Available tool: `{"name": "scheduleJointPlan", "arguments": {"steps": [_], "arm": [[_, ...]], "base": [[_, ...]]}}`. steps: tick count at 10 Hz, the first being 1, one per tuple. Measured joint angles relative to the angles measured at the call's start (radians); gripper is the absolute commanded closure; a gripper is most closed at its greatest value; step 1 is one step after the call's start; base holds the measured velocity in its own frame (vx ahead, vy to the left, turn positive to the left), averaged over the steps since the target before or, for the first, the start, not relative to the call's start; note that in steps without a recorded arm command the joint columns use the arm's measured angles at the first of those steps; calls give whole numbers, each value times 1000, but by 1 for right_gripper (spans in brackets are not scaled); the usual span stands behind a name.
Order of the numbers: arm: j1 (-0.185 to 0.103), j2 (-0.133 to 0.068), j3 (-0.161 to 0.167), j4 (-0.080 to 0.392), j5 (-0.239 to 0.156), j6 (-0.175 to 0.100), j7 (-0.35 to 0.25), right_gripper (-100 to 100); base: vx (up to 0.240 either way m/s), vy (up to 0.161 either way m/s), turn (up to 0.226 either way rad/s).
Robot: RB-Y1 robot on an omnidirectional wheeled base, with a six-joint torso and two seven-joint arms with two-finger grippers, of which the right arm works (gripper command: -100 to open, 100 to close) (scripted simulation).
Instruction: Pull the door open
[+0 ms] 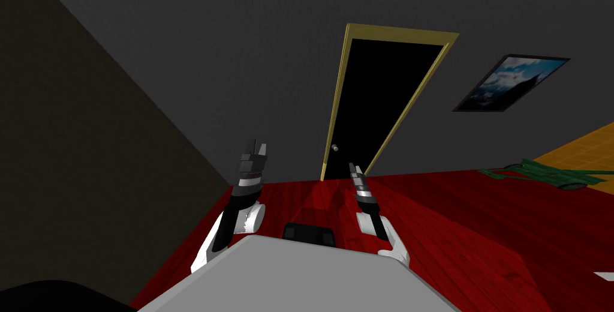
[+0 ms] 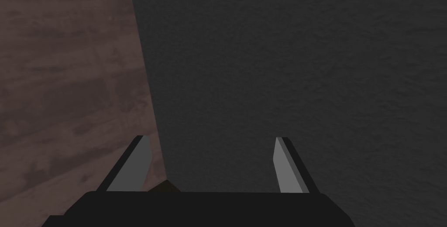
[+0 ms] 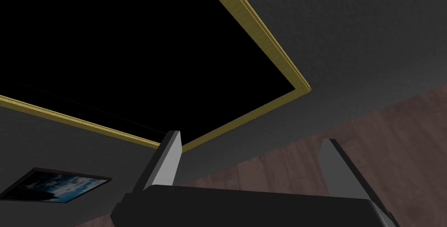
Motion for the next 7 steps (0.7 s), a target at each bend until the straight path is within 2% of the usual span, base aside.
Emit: {"name": "scheduleJointPlan", "arguments": {"steps": [3,6,7], "arm": [[-31,-12,-18,87,23,-13,61,-100],[-52,-11,-30,182,51,-40,132,-100],[-61,-16,-37,210,58,-46,152,-100]], "base": [[106,-41,28],[95,-37,27],[94,-44,26]]}}
